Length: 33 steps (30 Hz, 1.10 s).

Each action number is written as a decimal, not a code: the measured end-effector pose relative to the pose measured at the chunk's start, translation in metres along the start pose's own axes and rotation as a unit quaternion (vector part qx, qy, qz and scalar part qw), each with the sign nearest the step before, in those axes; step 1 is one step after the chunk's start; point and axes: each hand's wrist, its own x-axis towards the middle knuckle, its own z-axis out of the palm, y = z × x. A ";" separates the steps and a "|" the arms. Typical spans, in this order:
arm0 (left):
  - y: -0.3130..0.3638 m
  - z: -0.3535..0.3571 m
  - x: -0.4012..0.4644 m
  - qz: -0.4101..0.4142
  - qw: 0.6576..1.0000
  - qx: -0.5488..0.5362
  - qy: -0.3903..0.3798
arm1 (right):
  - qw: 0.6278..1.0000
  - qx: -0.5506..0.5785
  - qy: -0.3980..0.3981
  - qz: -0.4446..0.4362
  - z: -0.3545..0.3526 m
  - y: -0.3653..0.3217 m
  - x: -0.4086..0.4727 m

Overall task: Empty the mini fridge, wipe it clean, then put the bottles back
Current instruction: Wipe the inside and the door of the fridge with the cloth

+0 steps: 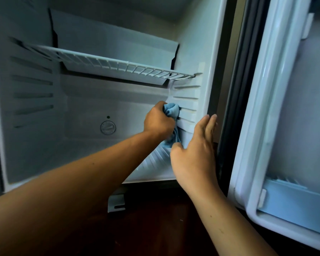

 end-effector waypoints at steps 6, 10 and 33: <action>0.009 -0.006 -0.007 -0.056 0.996 -0.074 -0.006 | 1.000 0.014 -0.015 0.005 0.001 -0.001 0.000; 0.022 -0.009 -0.024 -0.026 0.996 -0.089 0.002 | 1.000 0.019 -0.018 0.003 0.000 0.000 0.000; -0.015 -0.001 0.002 0.009 1.000 -0.026 -0.001 | 0.999 -0.026 -0.002 -0.019 0.004 0.003 -0.003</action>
